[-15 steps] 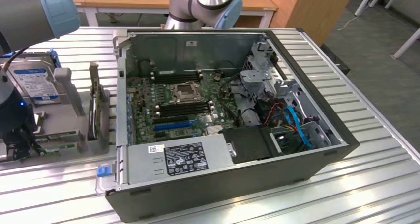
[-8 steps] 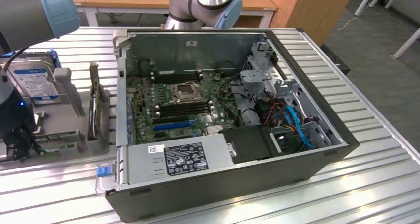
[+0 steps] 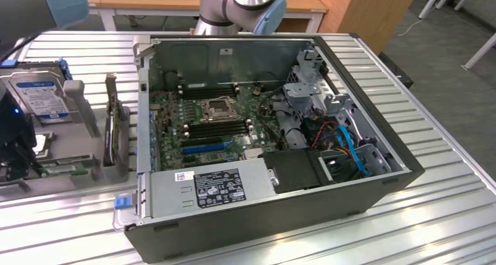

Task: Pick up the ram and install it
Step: 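Pick up the ram and move it above insertion slot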

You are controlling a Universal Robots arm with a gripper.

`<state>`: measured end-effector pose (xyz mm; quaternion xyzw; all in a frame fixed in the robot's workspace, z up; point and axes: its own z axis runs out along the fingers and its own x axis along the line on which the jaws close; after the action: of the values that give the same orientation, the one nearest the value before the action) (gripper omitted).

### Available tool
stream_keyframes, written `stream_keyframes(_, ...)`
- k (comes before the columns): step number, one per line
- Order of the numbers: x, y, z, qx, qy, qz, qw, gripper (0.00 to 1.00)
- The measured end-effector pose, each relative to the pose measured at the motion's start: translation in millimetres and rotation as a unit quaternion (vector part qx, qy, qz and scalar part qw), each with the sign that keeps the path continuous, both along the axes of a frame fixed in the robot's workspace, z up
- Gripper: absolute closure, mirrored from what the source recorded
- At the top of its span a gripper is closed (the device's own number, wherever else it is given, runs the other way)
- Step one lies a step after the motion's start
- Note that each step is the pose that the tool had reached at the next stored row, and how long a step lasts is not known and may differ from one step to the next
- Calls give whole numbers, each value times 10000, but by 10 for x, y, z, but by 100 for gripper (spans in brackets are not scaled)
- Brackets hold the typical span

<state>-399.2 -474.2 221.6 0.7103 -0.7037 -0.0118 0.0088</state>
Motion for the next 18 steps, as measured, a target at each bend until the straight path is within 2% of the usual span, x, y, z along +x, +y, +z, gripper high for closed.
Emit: stream_keyframes(18, 0, 0, 817, 0, -1, 0, 10000, 86)
